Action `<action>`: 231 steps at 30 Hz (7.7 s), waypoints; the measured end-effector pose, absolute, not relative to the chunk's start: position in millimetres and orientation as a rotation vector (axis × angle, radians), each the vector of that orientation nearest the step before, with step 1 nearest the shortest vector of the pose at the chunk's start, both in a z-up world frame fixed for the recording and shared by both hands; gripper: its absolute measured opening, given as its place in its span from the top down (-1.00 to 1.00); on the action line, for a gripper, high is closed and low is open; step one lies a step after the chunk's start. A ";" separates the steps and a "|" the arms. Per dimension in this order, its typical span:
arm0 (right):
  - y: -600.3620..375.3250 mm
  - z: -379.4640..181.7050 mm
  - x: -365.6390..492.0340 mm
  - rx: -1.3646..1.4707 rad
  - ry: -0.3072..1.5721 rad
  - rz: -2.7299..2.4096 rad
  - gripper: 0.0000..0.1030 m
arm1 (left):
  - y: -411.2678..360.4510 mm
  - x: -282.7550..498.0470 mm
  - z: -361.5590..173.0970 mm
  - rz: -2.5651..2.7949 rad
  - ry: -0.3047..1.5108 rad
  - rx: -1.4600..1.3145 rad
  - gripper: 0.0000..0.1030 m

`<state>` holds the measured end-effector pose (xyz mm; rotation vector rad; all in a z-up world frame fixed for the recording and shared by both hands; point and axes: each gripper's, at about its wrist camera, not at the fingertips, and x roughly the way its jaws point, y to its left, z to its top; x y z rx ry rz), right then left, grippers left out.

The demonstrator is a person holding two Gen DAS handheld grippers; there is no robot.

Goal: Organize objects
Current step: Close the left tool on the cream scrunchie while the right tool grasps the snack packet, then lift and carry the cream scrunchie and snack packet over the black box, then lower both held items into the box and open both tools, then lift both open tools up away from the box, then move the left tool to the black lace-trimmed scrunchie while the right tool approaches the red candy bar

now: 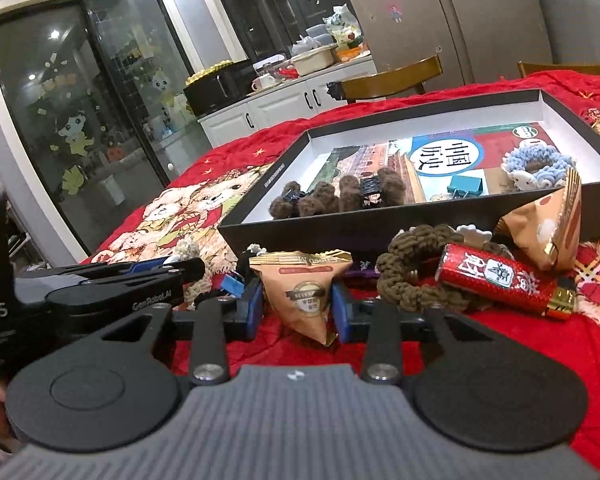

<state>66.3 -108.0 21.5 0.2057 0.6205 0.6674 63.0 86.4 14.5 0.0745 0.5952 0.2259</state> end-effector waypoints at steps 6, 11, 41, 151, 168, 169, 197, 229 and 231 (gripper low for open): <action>-108.5 25.0 60.4 0.188 0.579 0.686 0.24 | 87.6 63.1 15.2 0.246 0.584 0.079 0.53; -108.7 30.5 53.1 0.169 0.524 0.689 0.25 | 94.0 65.6 20.0 0.257 0.584 0.052 0.53; -137.7 169.8 78.4 0.313 0.322 0.673 0.26 | 73.4 59.4 179.2 0.105 0.327 -0.104 0.53; -108.6 35.1 245.2 0.255 0.813 0.497 0.24 | 60.4 261.5 45.4 0.046 0.774 -0.139 0.53; -105.3 34.2 242.0 0.238 0.802 0.500 0.20 | 58.2 262.1 43.5 0.059 0.776 -0.094 0.51; -105.2 34.2 242.0 0.238 0.802 0.501 0.20 | 58.1 262.2 43.3 0.060 0.776 -0.096 0.51; -157.8 189.7 120.9 0.158 0.302 0.581 -0.69 | 76.0 139.0 197.3 0.008 0.292 -0.111 -0.43; -199.9 74.2 51.7 0.341 0.413 0.324 -0.92 | 64.9 -14.7 83.2 -0.064 0.296 0.036 -0.45; -204.0 65.9 53.7 0.335 0.436 0.304 -0.92 | 69.8 -4.4 70.5 -0.054 0.348 0.054 -0.45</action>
